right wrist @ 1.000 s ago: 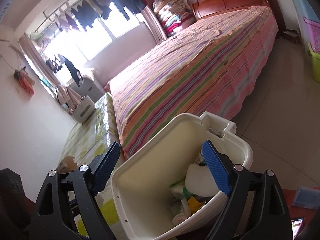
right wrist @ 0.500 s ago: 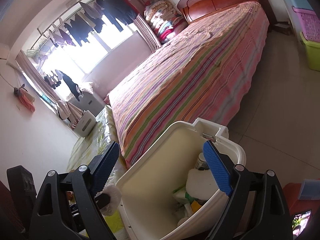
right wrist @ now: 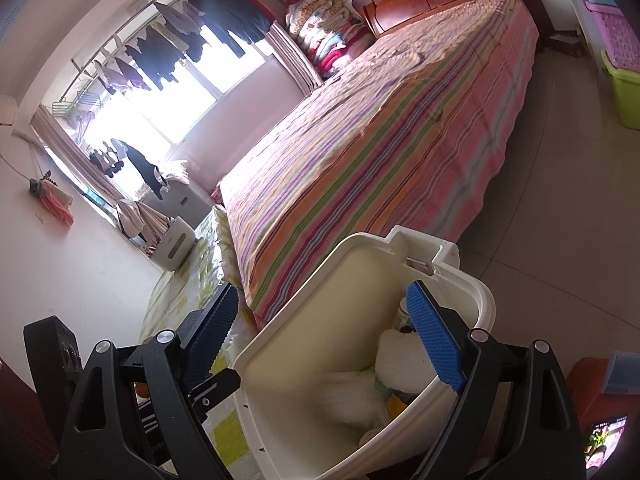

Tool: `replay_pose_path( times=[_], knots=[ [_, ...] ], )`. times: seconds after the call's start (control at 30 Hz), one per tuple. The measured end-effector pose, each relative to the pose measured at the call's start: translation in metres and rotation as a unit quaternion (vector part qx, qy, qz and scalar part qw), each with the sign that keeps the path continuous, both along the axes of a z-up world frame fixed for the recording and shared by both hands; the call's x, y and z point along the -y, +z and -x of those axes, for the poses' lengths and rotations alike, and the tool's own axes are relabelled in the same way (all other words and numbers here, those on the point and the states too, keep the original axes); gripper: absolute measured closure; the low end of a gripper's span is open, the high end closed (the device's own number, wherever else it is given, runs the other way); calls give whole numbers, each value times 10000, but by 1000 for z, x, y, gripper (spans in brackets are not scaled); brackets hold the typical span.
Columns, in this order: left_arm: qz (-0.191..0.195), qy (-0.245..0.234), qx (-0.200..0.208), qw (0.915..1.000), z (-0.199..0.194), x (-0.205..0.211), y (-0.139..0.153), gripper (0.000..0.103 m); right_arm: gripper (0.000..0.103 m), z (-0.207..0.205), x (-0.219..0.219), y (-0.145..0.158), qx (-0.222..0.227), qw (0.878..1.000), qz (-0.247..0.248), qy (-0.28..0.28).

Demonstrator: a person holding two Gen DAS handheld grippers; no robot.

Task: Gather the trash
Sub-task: 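Lower the lace-trimmed pad into the cream bin and open left tool, then move both tools back toward the orange and paper box on the table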

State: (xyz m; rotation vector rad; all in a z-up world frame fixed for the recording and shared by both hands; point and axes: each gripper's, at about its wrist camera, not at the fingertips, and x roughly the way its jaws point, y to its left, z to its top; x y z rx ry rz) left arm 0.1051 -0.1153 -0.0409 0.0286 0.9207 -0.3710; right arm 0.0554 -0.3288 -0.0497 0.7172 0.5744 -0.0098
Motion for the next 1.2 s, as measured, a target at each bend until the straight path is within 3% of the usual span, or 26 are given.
replay_pose_path(
  times=[0.07, 0.13, 0.23, 0.77, 1.0, 1.2],
  knots=[
    [-36, 18, 20, 10000, 0, 0, 0, 49, 18, 0, 0, 0, 5, 10000, -3, -12],
    [-77, 45, 60, 9999, 1, 0, 1, 35, 18, 0, 1, -1, 9, 10000, -1, -17],
    [-158, 120, 151, 9997, 4, -3, 1, 29, 18, -1, 0, -2, -3, 10000, 7, -3],
    [-124, 708, 222, 9972, 18, -70, 7, 29, 18, -12, -28, -3, -59, 9991, 215, 357],
    [-106, 1139, 352, 9928, 22, -124, 6, 29, 18, -21, -67, -1, -9, 9954, 203, 938],
    [73, 1682, 437, 9848, 22, -189, 0, 29, 18, -28, -118, -3, 85, 9860, -90, 1662]
  ],
)
